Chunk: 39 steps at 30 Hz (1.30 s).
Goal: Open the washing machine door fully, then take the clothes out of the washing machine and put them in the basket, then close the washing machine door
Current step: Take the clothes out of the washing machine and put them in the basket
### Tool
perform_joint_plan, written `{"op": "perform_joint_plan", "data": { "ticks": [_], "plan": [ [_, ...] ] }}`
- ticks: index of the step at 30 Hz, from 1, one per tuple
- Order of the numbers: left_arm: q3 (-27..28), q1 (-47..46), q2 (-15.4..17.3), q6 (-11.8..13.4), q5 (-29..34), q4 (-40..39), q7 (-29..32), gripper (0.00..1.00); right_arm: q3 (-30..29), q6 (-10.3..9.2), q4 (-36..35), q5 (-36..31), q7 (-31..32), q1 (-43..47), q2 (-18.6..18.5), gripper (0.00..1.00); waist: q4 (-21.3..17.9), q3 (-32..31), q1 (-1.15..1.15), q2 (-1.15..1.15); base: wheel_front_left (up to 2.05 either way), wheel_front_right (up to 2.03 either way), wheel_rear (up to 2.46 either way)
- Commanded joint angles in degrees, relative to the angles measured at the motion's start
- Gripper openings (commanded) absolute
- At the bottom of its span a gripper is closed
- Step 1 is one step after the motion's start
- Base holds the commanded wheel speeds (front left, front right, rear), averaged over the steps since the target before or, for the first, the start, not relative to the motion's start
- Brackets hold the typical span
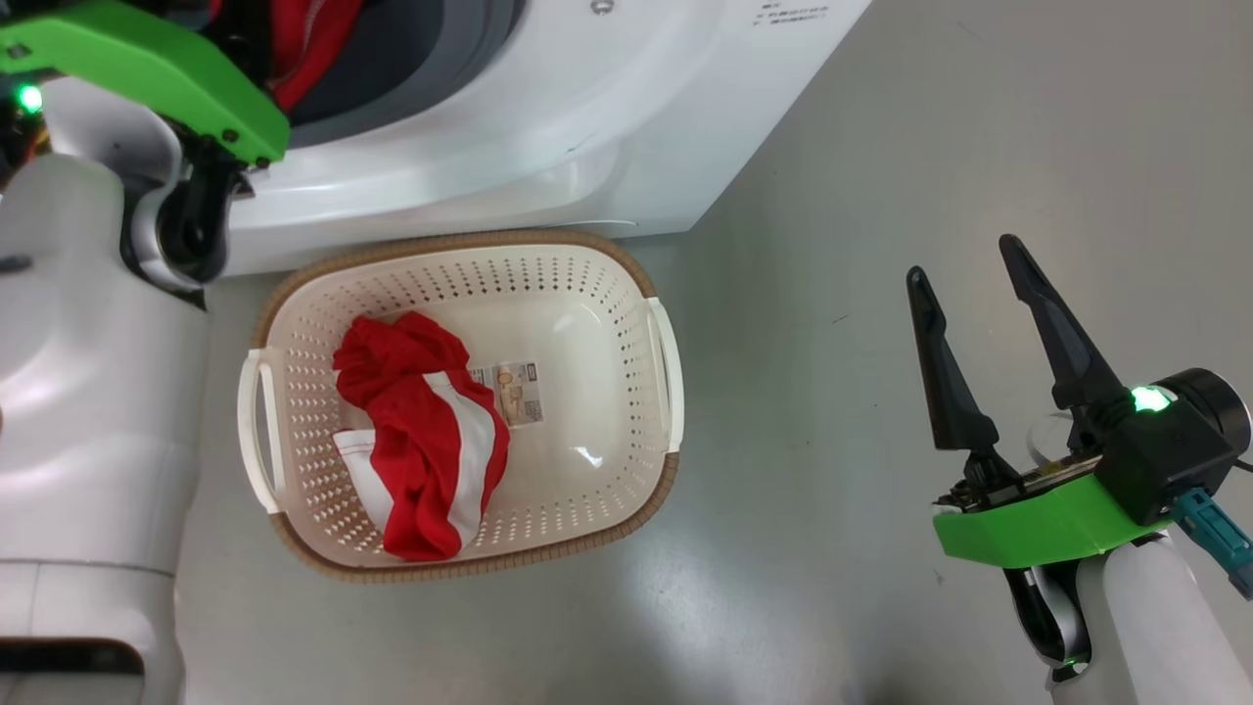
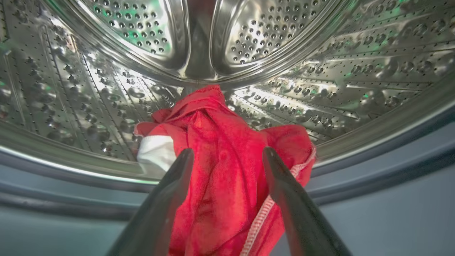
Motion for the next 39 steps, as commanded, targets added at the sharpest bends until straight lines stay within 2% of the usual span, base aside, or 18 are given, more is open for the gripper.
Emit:
{"op": "perform_joint_plan", "data": {
  "ticks": [1, 7, 17, 31, 32, 33, 36, 39],
  "plan": [
    [0.4, -1.3, 2.5, -0.3, 0.2, -0.5, 0.9, 1.0, 1.4, 0.25, -1.2, 0.7, -0.4, -0.4, -0.2, 1.0, -0.1, -0.1, 0.0, 0.0, 0.0, 0.0, 0.0],
    [-1.5, -3.1, 3.0, 0.1, 0.6, 3.9, 7.1, 1.0, 1.8, 0.25, -0.9, 1.2, -0.4, -0.6, -0.2, 1.0, -0.7, -0.4, 0.0, 0.0, 0.0, 0.0, 0.0],
    [-3.2, -3.9, 3.3, 0.5, 1.1, 8.3, 10.6, 1.0, 2.7, 0.25, -0.7, 2.4, -0.4, -0.6, -0.2, 1.0, -1.8, -0.5, 0.0, 0.0, 0.0, 0.0, 0.0],
    [-4.1, -4.6, 4.1, 1.0, 1.3, 10.9, 9.7, 1.0, 3.5, 0.25, -0.6, 3.4, -0.4, -0.8, -0.2, 1.0, -2.6, -0.2, 0.0, 0.0, 0.0, 0.0, 0.0],
    [-4.1, -4.5, 4.1, 0.9, 1.2, 11.1, 9.5, 0.78, 3.5, 0.25, -0.6, 3.4, -0.4, -0.8, -0.2, 1.0, -2.6, -0.2, 0.0, 0.0, 0.0, 0.0, 0.0],
    [-4.0, -4.5, 4.0, 0.8, 1.0, 11.2, 9.4, 0.44, 3.5, 0.25, -0.6, 3.5, -0.4, -0.9, -0.2, 1.0, -2.6, -0.1, 0.0, 0.0, 0.0, 0.0, 0.0],
    [-4.3, -4.6, 3.8, 0.3, 0.9, 11.6, 9.2, 0.0, 3.5, 0.25, -0.7, 3.7, -0.4, -1.0, -0.2, 1.0, -2.5, -0.1, 0.0, 0.0, 0.0, 0.0, 0.0],
    [-5.0, -4.8, 4.0, 0.1, 1.4, 11.7, 8.2, 0.0, 3.5, 0.25, -0.7, 3.7, -0.4, -1.1, -0.2, 1.0, -2.4, 0.0, 0.0, 0.0, 0.0, 0.0, 0.0]
  ]
}}
